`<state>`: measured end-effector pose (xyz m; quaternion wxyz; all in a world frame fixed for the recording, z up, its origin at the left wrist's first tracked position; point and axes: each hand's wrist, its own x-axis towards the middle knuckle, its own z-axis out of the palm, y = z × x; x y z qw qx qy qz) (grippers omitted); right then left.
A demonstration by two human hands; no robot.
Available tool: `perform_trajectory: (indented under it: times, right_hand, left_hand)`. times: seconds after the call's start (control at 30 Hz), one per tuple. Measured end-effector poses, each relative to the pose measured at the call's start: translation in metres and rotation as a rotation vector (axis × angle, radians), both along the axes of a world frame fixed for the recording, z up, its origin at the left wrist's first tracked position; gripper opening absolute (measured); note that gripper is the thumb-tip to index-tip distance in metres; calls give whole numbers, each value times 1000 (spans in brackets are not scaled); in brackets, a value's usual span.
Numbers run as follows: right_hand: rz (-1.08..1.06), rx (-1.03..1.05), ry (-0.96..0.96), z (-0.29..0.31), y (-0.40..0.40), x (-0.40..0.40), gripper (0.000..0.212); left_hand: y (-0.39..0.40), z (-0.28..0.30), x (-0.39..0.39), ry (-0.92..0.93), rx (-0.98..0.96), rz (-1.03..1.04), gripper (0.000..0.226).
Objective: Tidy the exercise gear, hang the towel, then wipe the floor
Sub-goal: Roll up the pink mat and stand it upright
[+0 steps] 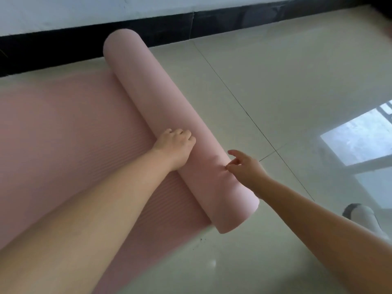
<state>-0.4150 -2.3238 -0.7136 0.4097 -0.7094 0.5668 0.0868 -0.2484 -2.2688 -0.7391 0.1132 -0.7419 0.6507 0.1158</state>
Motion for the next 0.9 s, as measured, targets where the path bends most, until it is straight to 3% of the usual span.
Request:
perform_trajectory:
  times: [0.1,0.17,0.2,0.27,0.37,0.43,0.5,0.63,0.7,0.77,0.9]
  right_hand:
    - [80,-10,110,4,17,15,56]
    - [141,62,165,10,22,28,36]
    - [204,127,220,13,24,35,23]
    - [408,175,376,20,28,49,26]
    - [658,-61,493,23,21,63,28]
    - [717,-164,435,21,16,62,31]
    - [692,-117,343,15,15,52,34]
    - [407,-9,54,-13,20,31,30]
    - [280,63,-52,-23,20,21,42]
    - [248,138,-66,-32,24,12,59]
    - [268,191,-99,-44,45,5,63]
  left_hand:
    - [11,4,12,20,68,25,64]
    - [20,5,20,12,133,39,67]
    - [24,6,23,15,142,56,66]
    - [31,8,22,27,102,91,59]
    - [40,5,17,6,-46,105,37]
    - [46,1,16,-3,-73,81,35]
    - [50,-3,16,44,-65,134,39]
    - [52,6,11,91,-80,290,50]
    - [55,11,9,75,-39,330,54]
    - [61,13,7,61,-20,367,47]
    - [77,10,-1,105,13,509,48]
